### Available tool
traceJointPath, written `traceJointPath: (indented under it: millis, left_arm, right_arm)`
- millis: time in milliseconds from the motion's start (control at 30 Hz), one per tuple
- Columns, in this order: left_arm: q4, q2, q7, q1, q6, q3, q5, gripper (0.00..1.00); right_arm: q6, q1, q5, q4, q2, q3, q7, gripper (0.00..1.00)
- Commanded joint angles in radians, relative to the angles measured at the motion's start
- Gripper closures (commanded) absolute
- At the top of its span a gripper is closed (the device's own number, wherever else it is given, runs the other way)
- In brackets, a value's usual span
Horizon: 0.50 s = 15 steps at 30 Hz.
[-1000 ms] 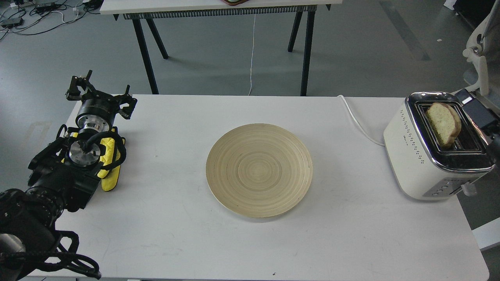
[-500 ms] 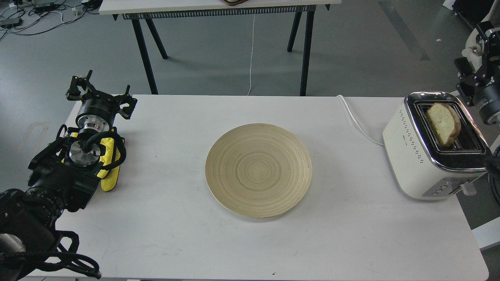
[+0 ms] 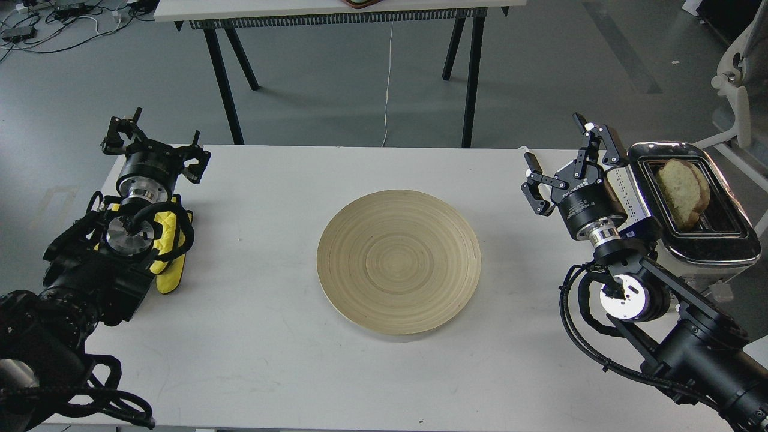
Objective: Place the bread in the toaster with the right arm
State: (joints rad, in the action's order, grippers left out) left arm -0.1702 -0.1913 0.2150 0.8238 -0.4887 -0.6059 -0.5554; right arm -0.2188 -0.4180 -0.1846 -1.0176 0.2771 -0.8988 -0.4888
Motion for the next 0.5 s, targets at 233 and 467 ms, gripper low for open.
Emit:
traceJointPath:
  millis: [233,467]
  left_arm:
    - [0.0,0.0,0.0,0.0,0.0,0.0,0.0,0.0]
    - [0.0,0.0,0.0,0.0,0.0,0.0,0.0,0.0]
  right_arm:
    - [-0.059,0.024,0.031,0.071,-0.016,-0.058,0.0,0.02]
    - [-0.057,0.027,0.031,0.08,-0.042,-0.051,0.0,0.02]
